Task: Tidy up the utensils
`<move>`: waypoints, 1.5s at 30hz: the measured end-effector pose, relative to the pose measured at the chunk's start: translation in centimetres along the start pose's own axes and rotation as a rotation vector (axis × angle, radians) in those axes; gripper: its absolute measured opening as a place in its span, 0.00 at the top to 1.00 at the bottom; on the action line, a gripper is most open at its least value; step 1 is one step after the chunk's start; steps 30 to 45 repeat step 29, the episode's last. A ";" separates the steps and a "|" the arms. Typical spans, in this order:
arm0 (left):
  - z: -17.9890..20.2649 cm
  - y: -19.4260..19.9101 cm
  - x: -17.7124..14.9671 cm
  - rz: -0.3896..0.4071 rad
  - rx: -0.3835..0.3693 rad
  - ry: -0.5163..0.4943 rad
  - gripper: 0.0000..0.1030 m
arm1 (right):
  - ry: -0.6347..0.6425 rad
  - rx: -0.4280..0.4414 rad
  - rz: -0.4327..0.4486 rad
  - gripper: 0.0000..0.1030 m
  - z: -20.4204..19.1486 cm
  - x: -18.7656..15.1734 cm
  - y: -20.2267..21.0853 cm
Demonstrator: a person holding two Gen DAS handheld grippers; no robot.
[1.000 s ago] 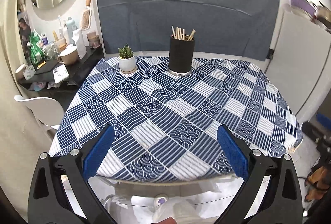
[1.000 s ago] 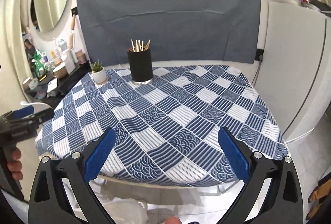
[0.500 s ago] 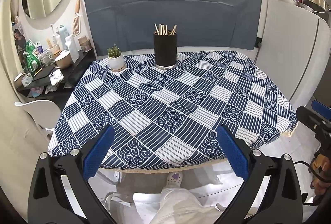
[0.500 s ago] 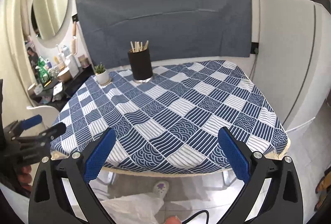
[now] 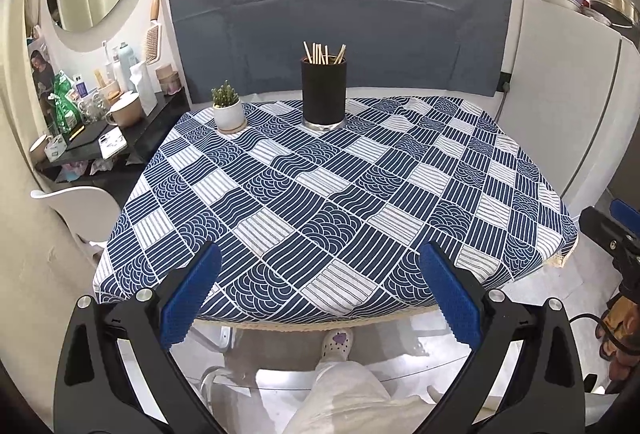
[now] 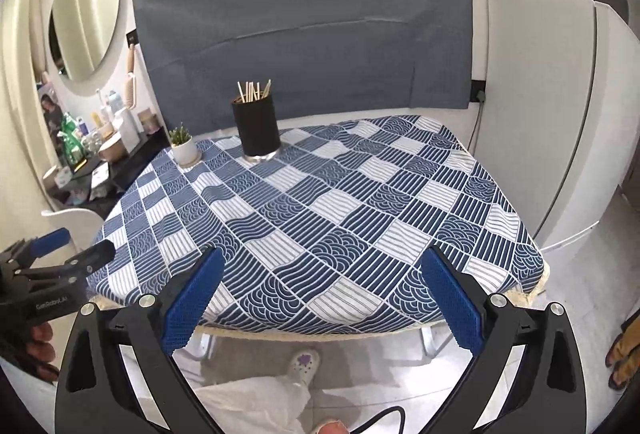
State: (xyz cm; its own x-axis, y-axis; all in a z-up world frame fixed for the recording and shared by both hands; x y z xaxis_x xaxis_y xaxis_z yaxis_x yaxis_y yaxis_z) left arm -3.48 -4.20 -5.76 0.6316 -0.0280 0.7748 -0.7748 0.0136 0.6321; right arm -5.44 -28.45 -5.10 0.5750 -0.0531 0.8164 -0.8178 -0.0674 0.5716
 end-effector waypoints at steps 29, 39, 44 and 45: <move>-0.6 -0.2 0.0 -0.011 -0.023 0.013 0.06 | 0.034 0.002 0.026 0.08 -0.7 0.3 0.4; -0.6 -0.2 0.0 -0.011 -0.023 0.013 0.06 | 0.034 0.002 0.026 0.08 -0.7 0.3 0.4; -0.6 -0.2 0.0 -0.011 -0.023 0.013 0.06 | 0.034 0.002 0.026 0.08 -0.7 0.3 0.4; -0.6 -0.2 0.0 -0.011 -0.023 0.013 0.06 | 0.034 0.002 0.026 0.08 -0.7 0.3 0.4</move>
Point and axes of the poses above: each gripper's, at about its wrist camera, not at the fingertips, and y roughly against the way its jaws point, z to its right, x to its top, the point moved 7 cm from there along -y, roughly the way its jaws point, and after that the axes turned 2 degrees about z, right-handed, at the moved point
